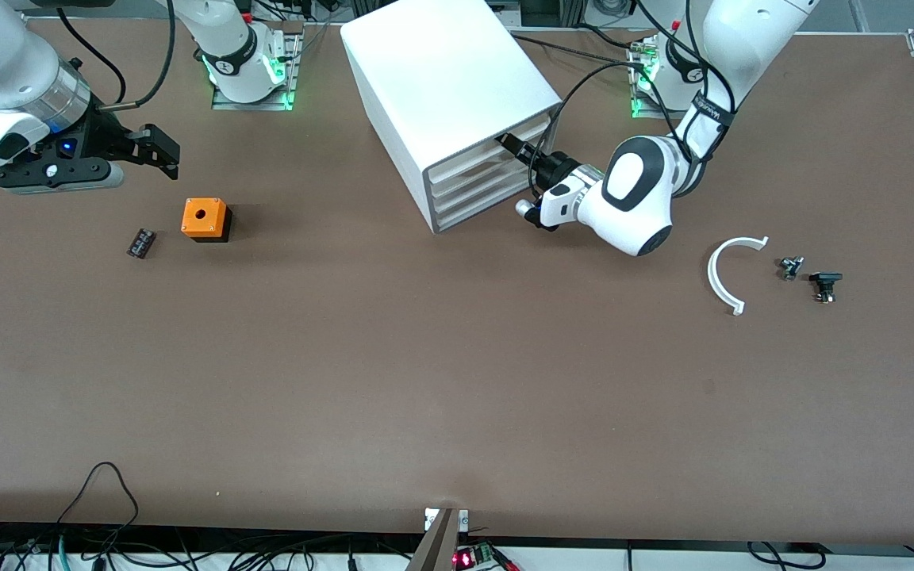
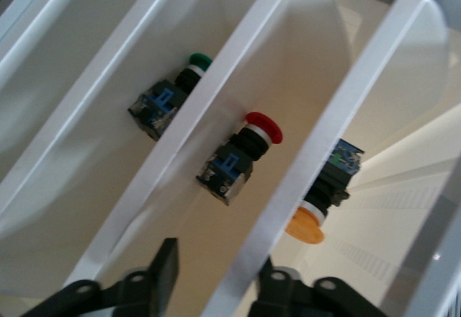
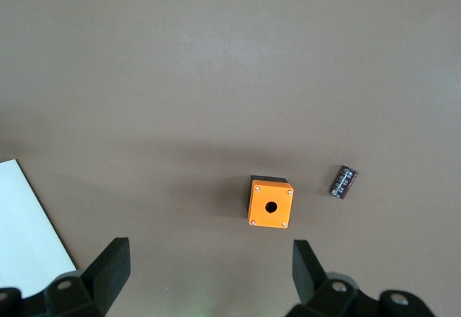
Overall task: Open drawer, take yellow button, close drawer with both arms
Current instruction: 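Grasp the drawer handle with the left gripper and pull the drawer open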
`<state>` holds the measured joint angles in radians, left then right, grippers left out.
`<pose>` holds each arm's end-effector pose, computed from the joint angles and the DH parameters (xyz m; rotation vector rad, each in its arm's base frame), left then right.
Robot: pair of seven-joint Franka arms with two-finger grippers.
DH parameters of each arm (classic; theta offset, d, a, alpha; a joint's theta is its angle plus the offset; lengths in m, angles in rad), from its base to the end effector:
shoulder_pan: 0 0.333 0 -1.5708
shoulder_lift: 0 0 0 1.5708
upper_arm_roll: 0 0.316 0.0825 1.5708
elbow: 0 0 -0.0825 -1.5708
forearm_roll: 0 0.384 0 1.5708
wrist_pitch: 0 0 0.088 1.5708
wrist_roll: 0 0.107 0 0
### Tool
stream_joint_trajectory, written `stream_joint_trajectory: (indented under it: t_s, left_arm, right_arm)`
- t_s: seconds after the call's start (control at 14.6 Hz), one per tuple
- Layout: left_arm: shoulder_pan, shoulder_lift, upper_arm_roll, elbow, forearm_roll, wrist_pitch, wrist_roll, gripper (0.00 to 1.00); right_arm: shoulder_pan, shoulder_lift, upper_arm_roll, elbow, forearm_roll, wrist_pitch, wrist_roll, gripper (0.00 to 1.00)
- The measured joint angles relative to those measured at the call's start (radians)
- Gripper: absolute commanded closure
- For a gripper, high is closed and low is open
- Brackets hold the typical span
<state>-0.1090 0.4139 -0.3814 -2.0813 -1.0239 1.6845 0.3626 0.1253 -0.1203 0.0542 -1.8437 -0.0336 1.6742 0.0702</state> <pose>0.4254 -0.3182 0.2500 1.9395 -0.2811 -0.9151 0.5108 0.0907 0.5686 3.0903 0.1749 -0.0682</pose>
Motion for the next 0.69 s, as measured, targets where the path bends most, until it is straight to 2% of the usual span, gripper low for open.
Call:
stream_joint_trajectory:
  t_s: [0.21, 0.69]
  left_arm:
    - [0.018, -0.010, 0.015, 0.002, -0.017, -0.002, 0.013, 1.00]
    - [0.059, -0.029, 0.181, 0.078, -0.011, 0.003, 0.058, 1.00]
  right_arm:
    - [0.003, 0.000, 0.000, 0.007, 0.000, -0.006, -0.001, 0.00]
    - [0.072, 0.005, 0.005, 0.067, 0.001, -0.013, -0.011, 0.00]
